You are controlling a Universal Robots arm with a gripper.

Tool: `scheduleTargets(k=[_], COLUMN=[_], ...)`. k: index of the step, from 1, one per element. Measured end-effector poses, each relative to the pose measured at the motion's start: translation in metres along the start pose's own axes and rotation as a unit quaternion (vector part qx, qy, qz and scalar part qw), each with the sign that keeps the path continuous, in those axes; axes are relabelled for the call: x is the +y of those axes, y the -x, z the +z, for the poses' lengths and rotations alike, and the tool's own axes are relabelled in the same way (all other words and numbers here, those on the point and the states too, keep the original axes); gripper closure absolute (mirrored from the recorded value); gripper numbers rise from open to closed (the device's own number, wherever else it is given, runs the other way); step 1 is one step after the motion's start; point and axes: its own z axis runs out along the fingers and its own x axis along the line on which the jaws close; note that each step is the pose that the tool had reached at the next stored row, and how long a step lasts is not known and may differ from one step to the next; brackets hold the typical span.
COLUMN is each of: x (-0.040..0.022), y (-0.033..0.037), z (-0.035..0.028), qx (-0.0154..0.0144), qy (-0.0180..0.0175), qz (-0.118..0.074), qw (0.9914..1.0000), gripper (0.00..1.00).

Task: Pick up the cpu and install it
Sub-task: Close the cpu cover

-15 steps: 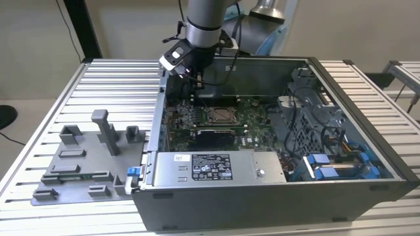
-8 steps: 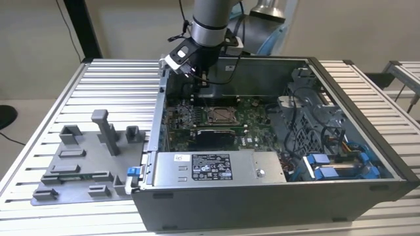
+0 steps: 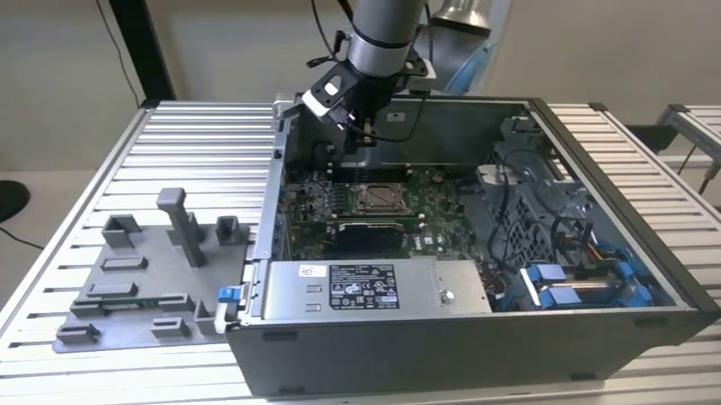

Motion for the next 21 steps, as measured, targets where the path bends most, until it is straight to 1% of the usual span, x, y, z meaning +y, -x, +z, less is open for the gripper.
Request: scheduleTargets(k=[3, 6, 7, 8, 13, 14, 15, 17, 18, 21], x=[0.0111, 0.0228, 0.0253, 0.0261, 0.0262, 0.0262, 0.0261, 0.0258, 0.0256, 0.0257], y=[0.0013, 0.0027, 0.0030, 0.0032, 0.0031, 0.0032, 0.0035, 0.0040, 0.0041, 0.0042], z=[-0.0022, -0.0042, -0.0045, -0.0047, -0.0045, -0.0039, -0.0028, -0.0006, 0.0002, 0.0003], qx=[0.0027, 0.0039, 0.0041, 0.0041, 0.0041, 0.0041, 0.0036, 0.0023, 0.0018, 0.0017], qy=[-0.0020, -0.0054, -0.0065, -0.0067, -0.0067, -0.0063, -0.0051, -0.0009, 0.0002, 0.0003], qz=[0.000, 0.001, 0.001, 0.001, 0.001, 0.001, 0.001, 0.000, 0.000, 0.000], qw=[0.99999, 0.99998, 0.99997, 0.99997, 0.99997, 0.99997, 0.99998, 1.00000, 1.00000, 1.00000], gripper=[1.00, 1.00, 1.00, 1.00, 1.00, 1.00, 1.00, 1.00, 1.00, 1.00])
